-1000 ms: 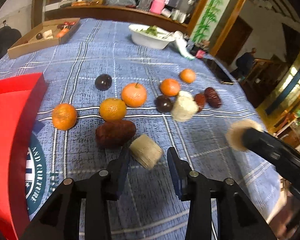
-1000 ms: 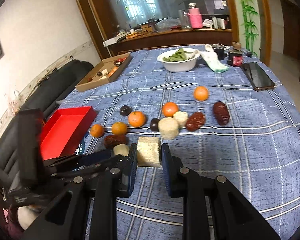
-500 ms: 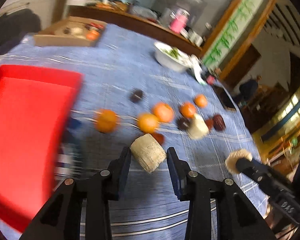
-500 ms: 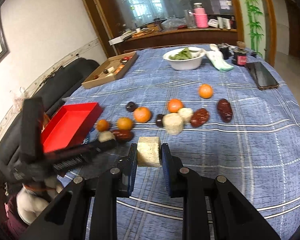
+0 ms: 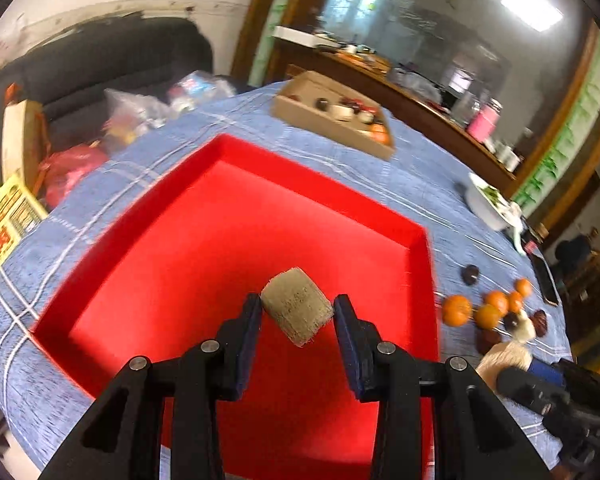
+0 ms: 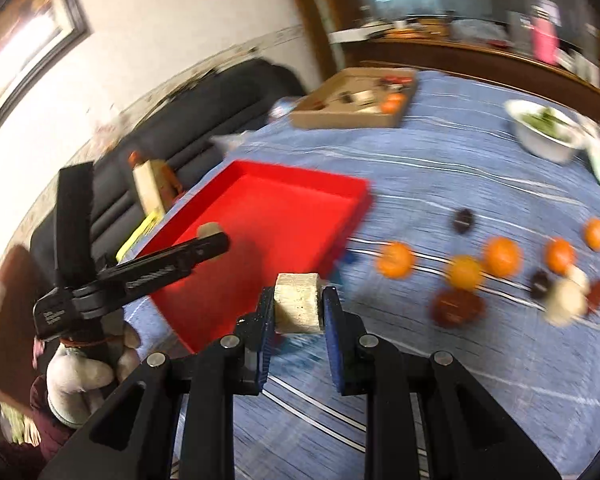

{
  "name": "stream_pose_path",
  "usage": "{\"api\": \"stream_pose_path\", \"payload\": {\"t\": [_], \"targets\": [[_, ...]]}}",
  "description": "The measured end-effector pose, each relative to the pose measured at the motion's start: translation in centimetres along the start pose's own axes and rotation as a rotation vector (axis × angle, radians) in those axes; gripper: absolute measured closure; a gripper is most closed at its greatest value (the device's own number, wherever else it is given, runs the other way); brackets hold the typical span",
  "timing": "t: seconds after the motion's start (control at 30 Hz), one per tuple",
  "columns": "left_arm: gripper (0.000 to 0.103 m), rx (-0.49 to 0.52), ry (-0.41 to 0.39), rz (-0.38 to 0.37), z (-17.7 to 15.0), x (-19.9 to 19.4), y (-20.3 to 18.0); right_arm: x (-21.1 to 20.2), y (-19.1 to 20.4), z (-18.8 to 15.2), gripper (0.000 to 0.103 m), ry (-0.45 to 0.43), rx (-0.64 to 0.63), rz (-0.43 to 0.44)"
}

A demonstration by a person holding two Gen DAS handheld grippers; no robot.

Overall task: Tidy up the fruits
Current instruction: 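Carry both held cubes over the red tray with both tools, then open both tools to drop the cubes into the red tray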

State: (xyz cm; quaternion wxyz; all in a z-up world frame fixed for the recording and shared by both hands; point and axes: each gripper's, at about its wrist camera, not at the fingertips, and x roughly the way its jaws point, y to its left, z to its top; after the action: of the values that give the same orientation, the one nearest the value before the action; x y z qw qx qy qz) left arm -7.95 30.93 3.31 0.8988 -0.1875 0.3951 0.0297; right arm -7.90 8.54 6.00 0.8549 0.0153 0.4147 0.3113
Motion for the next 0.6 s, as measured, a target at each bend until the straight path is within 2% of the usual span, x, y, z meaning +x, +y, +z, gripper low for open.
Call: {"api": "stream_pose_path", "payload": {"t": [0.2, 0.33, 0.6], "targets": [[0.064, -0.035, 0.025, 0.006, 0.0, 1.2, 1.9, 5.2, 4.0, 0.4, 0.080, 0.102, -0.062, 0.042], [0.064, -0.049, 0.021, -0.009, 0.0, 0.8, 2.6, 7.6, 5.8, -0.3, 0.081, 0.144, -0.102, 0.027], [0.064, -0.096, 0.018, -0.031, 0.4, 0.1, 3.4, 9.3, 7.2, -1.7, 0.080, 0.169, -0.160, -0.005]]}}
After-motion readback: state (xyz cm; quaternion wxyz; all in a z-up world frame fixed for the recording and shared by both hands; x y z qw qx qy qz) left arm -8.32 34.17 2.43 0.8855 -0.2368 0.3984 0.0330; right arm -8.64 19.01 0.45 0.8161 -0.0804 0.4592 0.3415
